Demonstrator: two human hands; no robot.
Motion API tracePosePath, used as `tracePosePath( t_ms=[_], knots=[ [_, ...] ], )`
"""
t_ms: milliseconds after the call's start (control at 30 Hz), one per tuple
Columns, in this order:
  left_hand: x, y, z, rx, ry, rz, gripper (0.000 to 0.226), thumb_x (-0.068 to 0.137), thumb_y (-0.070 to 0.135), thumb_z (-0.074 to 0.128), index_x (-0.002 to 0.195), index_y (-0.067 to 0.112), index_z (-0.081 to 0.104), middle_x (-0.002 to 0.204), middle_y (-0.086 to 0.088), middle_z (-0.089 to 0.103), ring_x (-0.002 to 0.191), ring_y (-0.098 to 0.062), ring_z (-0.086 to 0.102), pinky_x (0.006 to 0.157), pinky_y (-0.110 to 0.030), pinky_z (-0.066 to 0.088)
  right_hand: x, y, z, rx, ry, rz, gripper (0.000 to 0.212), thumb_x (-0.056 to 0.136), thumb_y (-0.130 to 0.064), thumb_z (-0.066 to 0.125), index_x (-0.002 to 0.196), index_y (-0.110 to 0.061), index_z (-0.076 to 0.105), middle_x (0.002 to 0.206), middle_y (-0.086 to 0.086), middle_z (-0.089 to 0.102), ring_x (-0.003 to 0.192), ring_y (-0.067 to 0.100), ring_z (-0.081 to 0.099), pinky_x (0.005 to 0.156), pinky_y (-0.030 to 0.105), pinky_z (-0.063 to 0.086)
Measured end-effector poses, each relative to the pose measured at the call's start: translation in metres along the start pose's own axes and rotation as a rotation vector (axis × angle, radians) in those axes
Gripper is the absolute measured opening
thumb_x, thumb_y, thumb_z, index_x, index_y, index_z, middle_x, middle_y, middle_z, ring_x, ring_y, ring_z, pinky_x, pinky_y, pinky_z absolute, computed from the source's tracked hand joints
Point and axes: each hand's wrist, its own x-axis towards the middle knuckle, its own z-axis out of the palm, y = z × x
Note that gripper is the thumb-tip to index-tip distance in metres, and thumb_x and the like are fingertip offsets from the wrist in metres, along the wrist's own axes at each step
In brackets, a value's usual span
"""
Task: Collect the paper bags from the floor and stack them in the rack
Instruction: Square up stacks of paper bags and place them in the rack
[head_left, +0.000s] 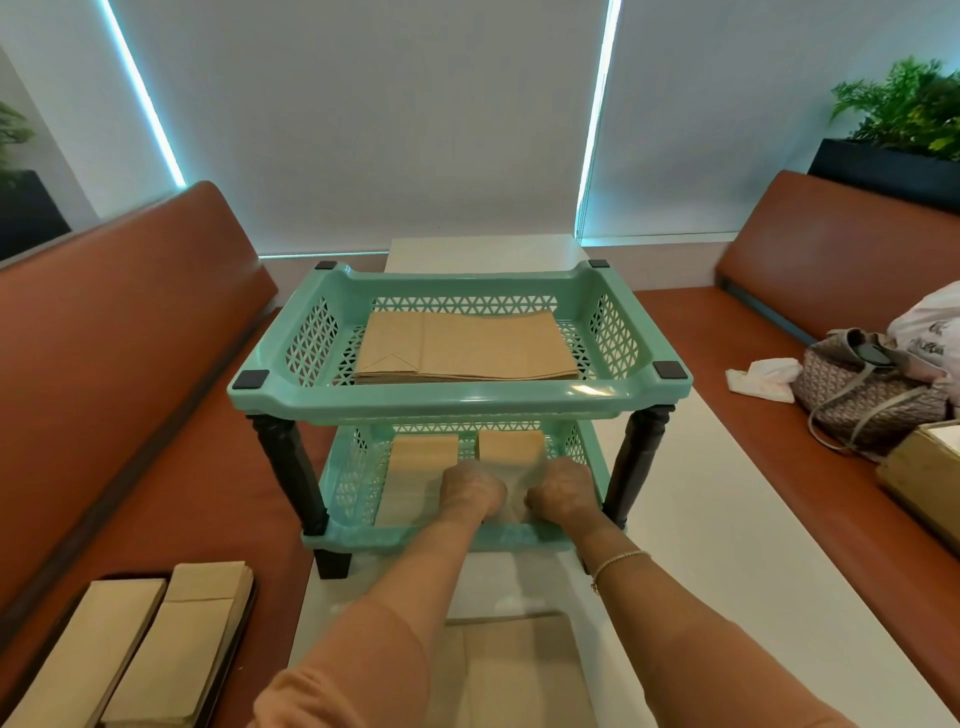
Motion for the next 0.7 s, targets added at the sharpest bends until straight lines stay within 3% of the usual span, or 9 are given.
tracePosePath(
  t_ms=[100,233,467,600,700],
  knots=[
    [0.001,-0.002,0.0,-0.012,0.033,-0.018,0.027,0.09,0.016,0.059,0.114,0.002,0.062,0.118,-0.011,0.064,0.109,-0.023,0.06,0.082,-0.023,0.046,0.0,-0.001,0.0,0.009,0.007,0.018,0.02,0.089,-0.013,0.055,0.106,-0.006,0.063,0.112,0.009,0.065,0.105,0.021,0.062,0.087,0.024,0.047],
    [0.0,-0.005,0.001,-0.019,0.056,-0.02,0.026,0.089,0.02,0.062,0.109,0.004,0.064,0.114,-0.009,0.066,0.105,-0.02,0.062,0.07,-0.019,0.04,0.001,-0.002,0.0,0.038,0.011,0.043,0.02,0.088,-0.013,0.056,0.105,-0.006,0.063,0.111,0.009,0.066,0.105,0.021,0.062,0.086,0.024,0.048],
    [0.0,-0.005,0.001,-0.008,0.05,-0.015,0.03,0.087,0.019,0.064,0.112,0.003,0.063,0.117,-0.011,0.064,0.108,-0.022,0.06,0.084,-0.022,0.046,-0.002,-0.003,-0.001,0.051,0.024,0.05,0.022,0.089,-0.01,0.054,0.11,-0.004,0.061,0.116,0.01,0.064,0.109,0.023,0.061,0.09,0.025,0.047],
    [-0.007,-0.006,-0.006,-0.031,0.093,0.036,0.026,0.087,0.018,0.062,0.11,0.005,0.064,0.116,-0.011,0.065,0.106,-0.025,0.061,0.079,-0.024,0.047,-0.009,-0.002,-0.002,0.219,0.079,0.077,0.025,0.086,-0.004,0.052,0.109,-0.002,0.06,0.115,0.014,0.063,0.107,0.027,0.061,0.085,0.027,0.048],
    [-0.023,-0.013,-0.016,-0.165,0.18,0.175,0.023,0.088,0.02,0.061,0.111,0.015,0.062,0.114,-0.005,0.064,0.103,-0.023,0.06,0.082,-0.024,0.045,-0.029,-0.004,-0.007,0.369,0.196,0.0,0.036,0.088,-0.005,0.053,0.124,-0.004,0.055,0.123,0.014,0.06,0.113,0.027,0.056,0.093,0.028,0.043]
  ],
)
